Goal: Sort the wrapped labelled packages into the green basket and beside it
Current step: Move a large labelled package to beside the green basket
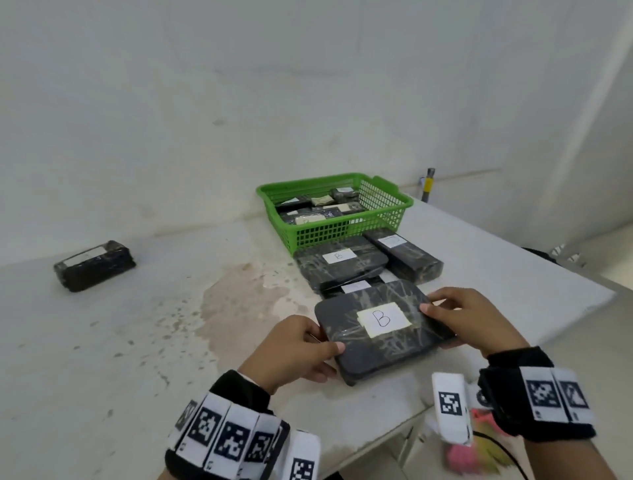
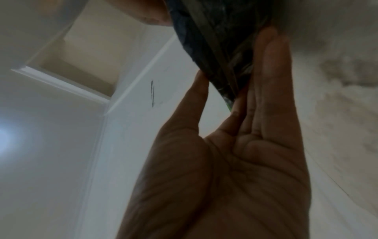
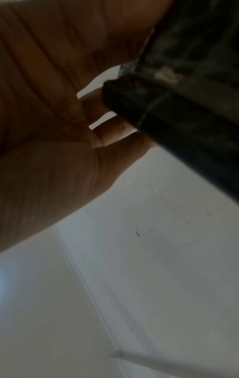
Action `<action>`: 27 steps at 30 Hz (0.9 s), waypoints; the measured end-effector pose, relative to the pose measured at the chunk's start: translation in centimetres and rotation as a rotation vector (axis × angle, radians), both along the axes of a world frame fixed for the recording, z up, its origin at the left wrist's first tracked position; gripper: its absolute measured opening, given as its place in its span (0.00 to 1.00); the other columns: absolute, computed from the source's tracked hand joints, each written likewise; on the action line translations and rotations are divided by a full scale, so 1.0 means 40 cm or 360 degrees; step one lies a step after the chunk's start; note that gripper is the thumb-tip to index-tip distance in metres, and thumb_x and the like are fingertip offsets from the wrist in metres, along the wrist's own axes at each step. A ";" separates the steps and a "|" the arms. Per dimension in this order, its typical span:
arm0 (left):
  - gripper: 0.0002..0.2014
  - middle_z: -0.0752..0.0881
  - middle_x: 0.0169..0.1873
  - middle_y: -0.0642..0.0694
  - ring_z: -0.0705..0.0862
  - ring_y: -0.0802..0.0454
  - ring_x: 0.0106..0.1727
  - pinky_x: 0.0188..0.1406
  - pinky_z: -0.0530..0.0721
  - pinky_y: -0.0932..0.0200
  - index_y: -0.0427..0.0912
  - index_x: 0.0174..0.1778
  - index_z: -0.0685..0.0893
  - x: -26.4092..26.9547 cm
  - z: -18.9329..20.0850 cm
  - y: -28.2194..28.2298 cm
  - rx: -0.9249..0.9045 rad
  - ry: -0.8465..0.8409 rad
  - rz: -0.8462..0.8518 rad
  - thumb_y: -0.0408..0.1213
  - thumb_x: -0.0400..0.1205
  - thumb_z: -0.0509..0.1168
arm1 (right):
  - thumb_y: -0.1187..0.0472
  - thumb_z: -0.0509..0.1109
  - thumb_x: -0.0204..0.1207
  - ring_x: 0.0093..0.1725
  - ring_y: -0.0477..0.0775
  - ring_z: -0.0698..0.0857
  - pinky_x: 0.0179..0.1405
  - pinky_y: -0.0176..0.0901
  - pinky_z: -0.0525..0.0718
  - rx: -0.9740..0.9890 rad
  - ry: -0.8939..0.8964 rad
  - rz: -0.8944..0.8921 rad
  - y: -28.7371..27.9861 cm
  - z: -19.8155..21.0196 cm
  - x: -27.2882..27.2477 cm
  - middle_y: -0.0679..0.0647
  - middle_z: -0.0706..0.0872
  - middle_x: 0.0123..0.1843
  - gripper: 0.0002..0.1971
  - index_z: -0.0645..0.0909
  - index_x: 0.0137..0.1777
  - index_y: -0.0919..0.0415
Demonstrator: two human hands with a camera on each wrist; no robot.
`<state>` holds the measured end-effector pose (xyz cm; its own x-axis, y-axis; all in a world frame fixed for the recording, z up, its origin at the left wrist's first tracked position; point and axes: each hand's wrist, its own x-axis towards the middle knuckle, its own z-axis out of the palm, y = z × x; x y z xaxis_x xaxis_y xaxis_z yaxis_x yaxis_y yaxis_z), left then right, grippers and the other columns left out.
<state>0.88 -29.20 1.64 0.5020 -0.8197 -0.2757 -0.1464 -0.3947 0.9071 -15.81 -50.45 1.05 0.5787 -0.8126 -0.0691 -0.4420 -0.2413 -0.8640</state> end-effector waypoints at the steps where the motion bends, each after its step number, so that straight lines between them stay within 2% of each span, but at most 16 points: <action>1: 0.13 0.90 0.48 0.30 0.92 0.49 0.37 0.37 0.90 0.60 0.26 0.55 0.83 -0.006 -0.003 -0.014 0.0015 -0.0003 -0.0007 0.34 0.82 0.71 | 0.62 0.75 0.78 0.40 0.58 0.86 0.25 0.46 0.88 -0.0055 0.0007 -0.0008 -0.010 -0.003 -0.006 0.63 0.83 0.41 0.10 0.82 0.58 0.57; 4: 0.16 0.89 0.48 0.27 0.92 0.47 0.37 0.36 0.90 0.60 0.23 0.54 0.82 -0.017 -0.005 -0.042 0.0042 -0.0035 -0.0001 0.35 0.81 0.72 | 0.64 0.74 0.78 0.39 0.58 0.84 0.26 0.46 0.87 -0.0193 0.0038 -0.0003 -0.028 0.003 -0.007 0.62 0.82 0.37 0.07 0.83 0.53 0.53; 6: 0.13 0.90 0.46 0.29 0.92 0.47 0.37 0.34 0.89 0.61 0.27 0.49 0.83 -0.023 -0.004 -0.055 0.0064 -0.0057 -0.0001 0.36 0.82 0.72 | 0.64 0.73 0.78 0.38 0.57 0.83 0.27 0.44 0.86 -0.0234 0.0066 0.0003 -0.035 0.011 0.001 0.59 0.81 0.36 0.05 0.85 0.50 0.54; 10: 0.09 0.88 0.40 0.35 0.91 0.45 0.36 0.33 0.89 0.60 0.34 0.42 0.82 -0.024 -0.005 -0.072 0.0063 -0.0032 0.0040 0.36 0.81 0.72 | 0.64 0.73 0.79 0.37 0.54 0.83 0.25 0.41 0.84 -0.0270 0.0094 0.0002 -0.050 0.018 0.022 0.57 0.82 0.35 0.05 0.87 0.50 0.54; 14: 0.09 0.87 0.38 0.38 0.90 0.41 0.38 0.36 0.91 0.57 0.36 0.41 0.82 -0.024 -0.003 -0.073 0.0094 0.0001 0.0051 0.37 0.81 0.72 | 0.62 0.72 0.80 0.35 0.52 0.82 0.28 0.40 0.83 -0.0252 0.0104 0.0015 -0.054 0.018 0.022 0.56 0.82 0.35 0.05 0.87 0.52 0.53; 16: 0.10 0.87 0.39 0.38 0.90 0.42 0.38 0.36 0.91 0.57 0.36 0.44 0.82 -0.022 0.001 -0.065 0.0109 -0.0004 0.0048 0.40 0.81 0.72 | 0.61 0.71 0.80 0.35 0.51 0.81 0.33 0.39 0.80 -0.0260 0.0129 0.0045 -0.050 0.021 0.016 0.54 0.82 0.34 0.07 0.87 0.55 0.53; 18: 0.14 0.88 0.42 0.37 0.91 0.44 0.37 0.36 0.91 0.58 0.34 0.50 0.82 -0.013 0.007 -0.051 0.0114 -0.0018 0.0064 0.44 0.81 0.72 | 0.59 0.71 0.80 0.39 0.51 0.80 0.40 0.40 0.76 -0.0272 0.0118 0.0056 -0.039 0.030 0.008 0.50 0.81 0.35 0.10 0.87 0.60 0.54; 20: 0.18 0.89 0.44 0.37 0.91 0.46 0.36 0.36 0.91 0.58 0.32 0.54 0.82 0.008 0.013 -0.030 0.0112 -0.0042 0.0116 0.46 0.81 0.71 | 0.59 0.72 0.80 0.49 0.54 0.80 0.50 0.41 0.73 -0.0340 0.0028 0.0010 -0.020 0.049 0.001 0.47 0.80 0.40 0.11 0.86 0.61 0.54; 22: 0.19 0.89 0.45 0.36 0.91 0.47 0.36 0.37 0.91 0.56 0.32 0.55 0.83 0.039 0.017 0.002 0.0088 -0.0071 0.0193 0.47 0.82 0.71 | 0.59 0.73 0.79 0.52 0.54 0.81 0.53 0.42 0.73 -0.0436 -0.0151 -0.0032 0.018 0.078 0.011 0.49 0.83 0.45 0.10 0.86 0.59 0.55; 25: 0.16 0.90 0.45 0.37 0.91 0.47 0.36 0.43 0.91 0.51 0.33 0.53 0.84 0.099 0.016 0.067 0.0043 -0.0094 0.0333 0.45 0.83 0.70 | 0.59 0.74 0.78 0.45 0.51 0.84 0.48 0.41 0.77 -0.0403 -0.0450 0.0055 0.109 0.117 0.078 0.51 0.86 0.44 0.07 0.87 0.54 0.55; 27: 0.15 0.90 0.46 0.36 0.91 0.46 0.38 0.43 0.90 0.51 0.33 0.53 0.85 0.145 0.015 0.126 -0.0002 -0.0066 0.0462 0.44 0.83 0.70 | 0.58 0.75 0.77 0.42 0.47 0.84 0.42 0.38 0.77 -0.0307 -0.0495 0.0217 0.175 0.119 0.161 0.51 0.86 0.42 0.06 0.88 0.52 0.54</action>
<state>6.69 -24.14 2.23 0.7266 -0.6404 -0.2490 -0.0646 -0.4245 0.9031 -9.36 -43.44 5.80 0.6513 -0.7079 0.2734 -0.1187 -0.4509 -0.8846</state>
